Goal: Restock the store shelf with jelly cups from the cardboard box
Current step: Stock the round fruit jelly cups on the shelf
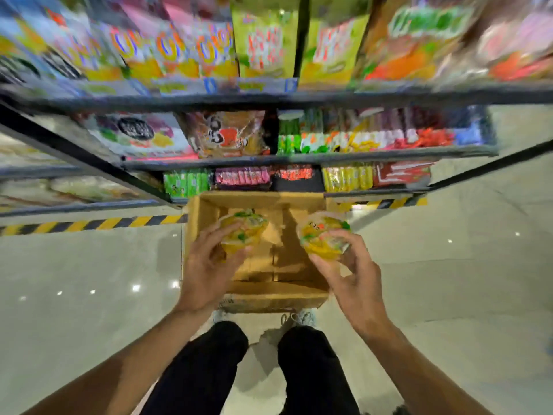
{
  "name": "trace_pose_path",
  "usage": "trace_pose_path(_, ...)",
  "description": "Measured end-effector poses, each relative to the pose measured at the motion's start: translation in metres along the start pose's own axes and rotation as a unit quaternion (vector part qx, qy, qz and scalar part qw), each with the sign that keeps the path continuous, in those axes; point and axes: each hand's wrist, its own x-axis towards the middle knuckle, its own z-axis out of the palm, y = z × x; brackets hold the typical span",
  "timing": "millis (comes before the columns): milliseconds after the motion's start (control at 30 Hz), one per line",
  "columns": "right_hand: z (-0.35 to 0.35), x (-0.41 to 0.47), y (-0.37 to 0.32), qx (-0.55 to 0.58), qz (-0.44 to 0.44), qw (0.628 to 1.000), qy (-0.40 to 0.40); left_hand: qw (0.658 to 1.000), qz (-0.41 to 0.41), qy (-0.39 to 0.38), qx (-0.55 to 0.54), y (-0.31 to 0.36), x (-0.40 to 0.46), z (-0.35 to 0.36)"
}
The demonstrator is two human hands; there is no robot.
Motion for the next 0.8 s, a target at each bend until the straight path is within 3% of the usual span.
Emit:
trace_pose_path(167, -0.050, -0.057, -0.121, 0.000, -0.059, 0.996, 0.068, 0.993, 0.097, -0.068, 0.027, 0.151, -0.032, -0.030)
trace_pose_path(367, -0.105, -0.104, -0.179, 0.038, -0.149, 0.980, 0.128, 0.970, 0.197, -0.121, 0.075, 0.257, -0.056, -0.027)
trace_pose_path(533, -0.183, -0.134, -0.198, 0.026, -0.207, 0.962, 0.176, 0.952, 0.270, -0.115, 0.091, 0.319, -0.090, 0.022)
trace_pose_path(800, -0.348, -0.157, -0.229, 0.043, -0.264, 0.950, 0.158, 0.931, 0.349, -0.087, 0.065, 0.422, -0.148, 0.144)
